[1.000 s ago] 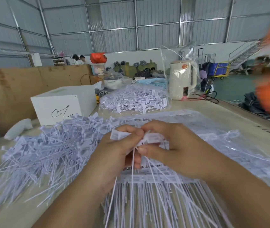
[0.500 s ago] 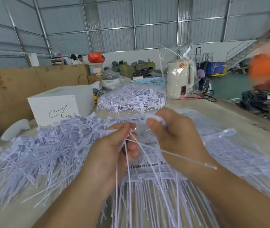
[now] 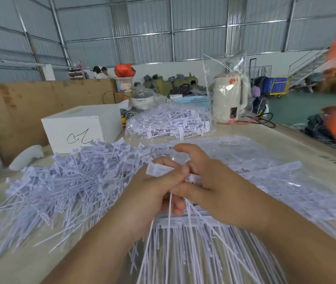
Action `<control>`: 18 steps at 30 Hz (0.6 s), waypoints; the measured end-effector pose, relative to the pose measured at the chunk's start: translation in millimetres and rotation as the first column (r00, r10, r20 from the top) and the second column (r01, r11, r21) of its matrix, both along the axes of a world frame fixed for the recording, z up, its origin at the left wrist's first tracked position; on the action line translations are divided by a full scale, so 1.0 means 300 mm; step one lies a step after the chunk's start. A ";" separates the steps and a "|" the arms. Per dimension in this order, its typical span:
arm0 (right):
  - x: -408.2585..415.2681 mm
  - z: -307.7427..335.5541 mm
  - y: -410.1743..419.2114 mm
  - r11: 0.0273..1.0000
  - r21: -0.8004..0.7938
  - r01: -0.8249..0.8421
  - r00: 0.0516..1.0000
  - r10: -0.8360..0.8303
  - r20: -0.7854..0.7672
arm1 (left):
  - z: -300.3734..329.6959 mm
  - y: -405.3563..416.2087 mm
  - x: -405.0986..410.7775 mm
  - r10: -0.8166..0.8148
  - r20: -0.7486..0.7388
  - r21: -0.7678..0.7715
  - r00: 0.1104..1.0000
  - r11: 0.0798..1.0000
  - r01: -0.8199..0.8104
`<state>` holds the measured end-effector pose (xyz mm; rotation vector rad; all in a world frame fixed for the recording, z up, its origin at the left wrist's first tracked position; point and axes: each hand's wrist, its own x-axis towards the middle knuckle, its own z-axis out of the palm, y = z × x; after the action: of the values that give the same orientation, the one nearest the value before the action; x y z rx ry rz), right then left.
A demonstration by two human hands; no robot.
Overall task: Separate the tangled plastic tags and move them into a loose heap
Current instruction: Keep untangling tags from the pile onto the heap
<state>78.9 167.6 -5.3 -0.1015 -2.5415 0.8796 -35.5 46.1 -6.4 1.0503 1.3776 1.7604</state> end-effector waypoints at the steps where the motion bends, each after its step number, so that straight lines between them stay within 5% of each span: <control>1: -0.002 0.000 -0.009 1.000 0.026 0.011 1.000 -0.011 0.002 | -0.002 0.002 0.000 0.017 0.004 -0.007 1.000 1.000 -0.017; 5: 0.012 0.031 0.007 0.999 -0.005 0.037 0.999 -0.037 -0.007 | 0.013 0.010 -0.021 0.086 0.144 0.039 0.986 0.995 -0.093; 14: 0.036 0.056 0.052 0.973 -0.208 -0.105 0.990 0.121 0.066 | 0.026 -0.006 -0.002 0.055 0.010 0.047 0.998 0.997 -0.055; 18: 0.031 0.044 0.057 0.983 -0.180 -0.040 0.999 0.043 0.016 | 0.020 0.000 0.011 0.133 0.008 0.044 0.991 0.990 -0.133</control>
<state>88.1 184.8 7.8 -0.1137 -2.4856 1.1292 -32.2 46.2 -0.3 0.9968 1.4406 1.8968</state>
